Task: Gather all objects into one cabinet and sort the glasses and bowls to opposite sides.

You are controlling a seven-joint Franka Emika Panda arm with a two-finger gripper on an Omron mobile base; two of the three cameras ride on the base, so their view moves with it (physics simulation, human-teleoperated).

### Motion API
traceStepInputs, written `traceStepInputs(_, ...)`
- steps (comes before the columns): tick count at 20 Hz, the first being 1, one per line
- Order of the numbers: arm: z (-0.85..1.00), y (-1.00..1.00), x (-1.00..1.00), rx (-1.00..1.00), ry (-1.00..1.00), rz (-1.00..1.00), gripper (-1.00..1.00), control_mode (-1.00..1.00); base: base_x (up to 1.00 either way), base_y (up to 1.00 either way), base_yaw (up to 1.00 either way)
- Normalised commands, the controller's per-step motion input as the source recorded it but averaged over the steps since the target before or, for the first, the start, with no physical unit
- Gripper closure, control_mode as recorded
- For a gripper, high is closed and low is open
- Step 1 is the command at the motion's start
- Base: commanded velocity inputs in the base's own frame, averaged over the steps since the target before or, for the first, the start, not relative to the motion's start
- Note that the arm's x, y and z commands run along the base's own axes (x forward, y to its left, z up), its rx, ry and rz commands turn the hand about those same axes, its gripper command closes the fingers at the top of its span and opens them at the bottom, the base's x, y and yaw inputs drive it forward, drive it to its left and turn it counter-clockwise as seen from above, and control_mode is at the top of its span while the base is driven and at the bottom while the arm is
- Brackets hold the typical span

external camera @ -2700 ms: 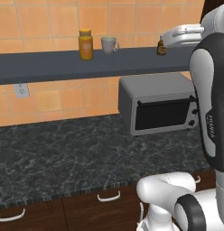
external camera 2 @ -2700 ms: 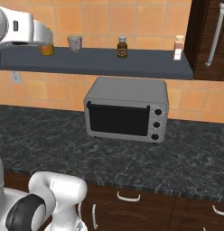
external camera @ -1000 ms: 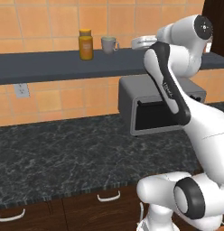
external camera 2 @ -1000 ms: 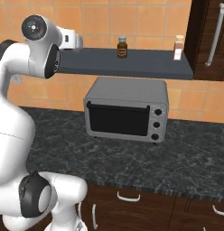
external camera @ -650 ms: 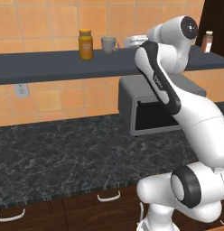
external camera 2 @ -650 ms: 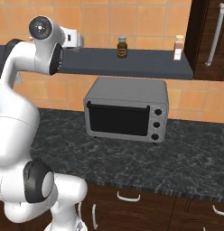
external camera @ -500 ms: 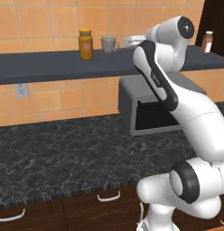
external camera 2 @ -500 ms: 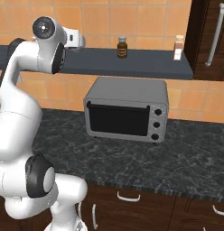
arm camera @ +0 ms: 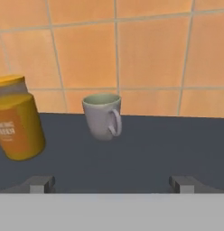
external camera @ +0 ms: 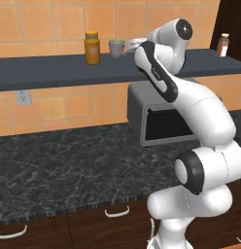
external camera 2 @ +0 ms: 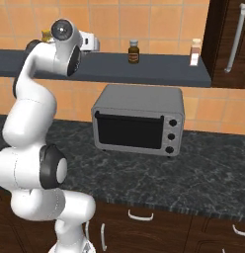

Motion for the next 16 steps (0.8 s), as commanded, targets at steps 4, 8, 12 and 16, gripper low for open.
traceStepInputs(4, -0.08, 0.11, 0.69, 0.00, 0.05, 0.03, -1.00, -1.00, 0.00, 0.00, 0.00)
traceStepInputs(8, 0.00, 0.10, 0.51, 0.00, 0.02, 0.02, -1.00, -1.00, 0.00, 0.00, 0.00)
traceStepInputs(12, -0.01, 0.01, 0.50, 0.00, 0.03, 0.01, -1.00, -1.00, 0.00, 0.00, 0.00)
traceStepInputs(16, -0.13, 0.00, 0.68, 0.00, 0.03, 0.01, -1.00, -1.00, 0.00, 0.00, 0.00)
